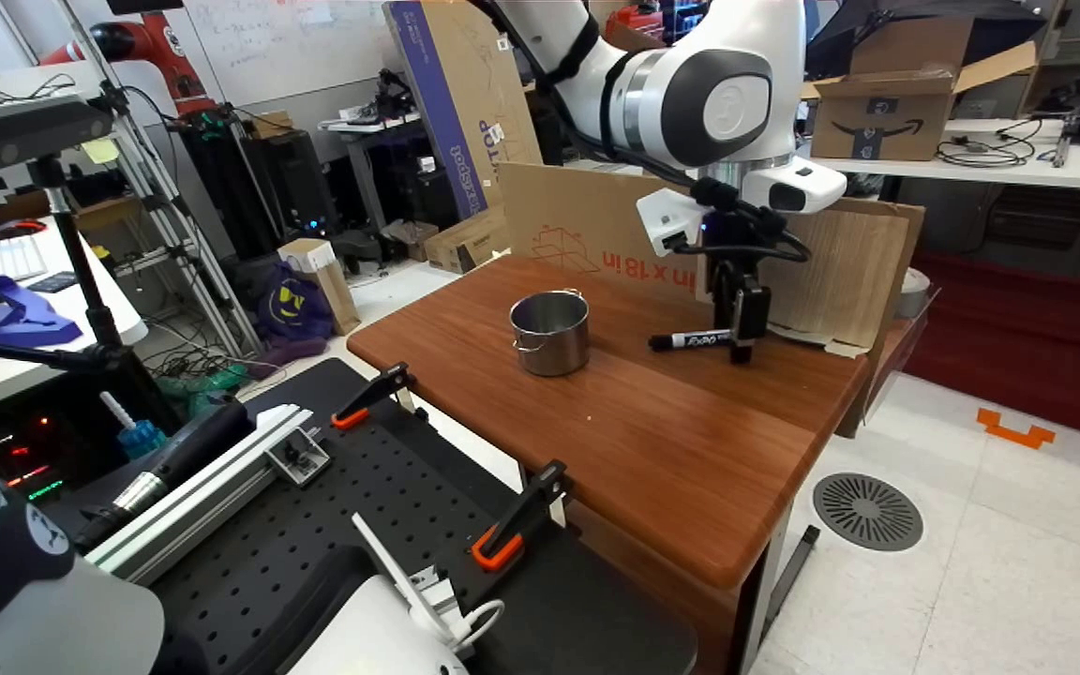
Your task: Pick up the pen from the table and put it in the silver pot.
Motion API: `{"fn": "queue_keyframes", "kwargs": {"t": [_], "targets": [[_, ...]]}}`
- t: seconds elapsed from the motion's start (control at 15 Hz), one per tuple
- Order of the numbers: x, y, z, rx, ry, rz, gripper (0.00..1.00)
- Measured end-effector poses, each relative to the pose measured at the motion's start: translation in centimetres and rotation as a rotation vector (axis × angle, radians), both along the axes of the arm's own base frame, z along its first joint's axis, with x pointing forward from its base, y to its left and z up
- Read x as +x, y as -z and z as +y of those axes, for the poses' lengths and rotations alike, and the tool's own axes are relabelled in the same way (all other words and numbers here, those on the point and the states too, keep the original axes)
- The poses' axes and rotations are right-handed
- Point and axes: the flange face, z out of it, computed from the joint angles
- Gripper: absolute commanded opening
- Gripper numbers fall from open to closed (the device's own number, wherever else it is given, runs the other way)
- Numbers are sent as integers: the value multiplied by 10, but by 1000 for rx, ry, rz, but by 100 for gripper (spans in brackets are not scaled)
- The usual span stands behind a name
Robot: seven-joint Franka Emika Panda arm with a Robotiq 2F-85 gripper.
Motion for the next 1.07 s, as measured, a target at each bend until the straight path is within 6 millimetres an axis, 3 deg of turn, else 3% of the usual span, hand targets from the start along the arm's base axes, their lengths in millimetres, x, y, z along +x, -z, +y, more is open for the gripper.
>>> {"fn": "queue_keyframes", "kwargs": {"t": [0.33,0.4,0.47,1.07], "targets": [[7,-4,0,-4,-20,-13,5],[7,-4,-1,-5,-24,-13,1],[7,-5,-1,-6,-29,-14,5],[1,-8,5,-10,-112,-38,5]]}}
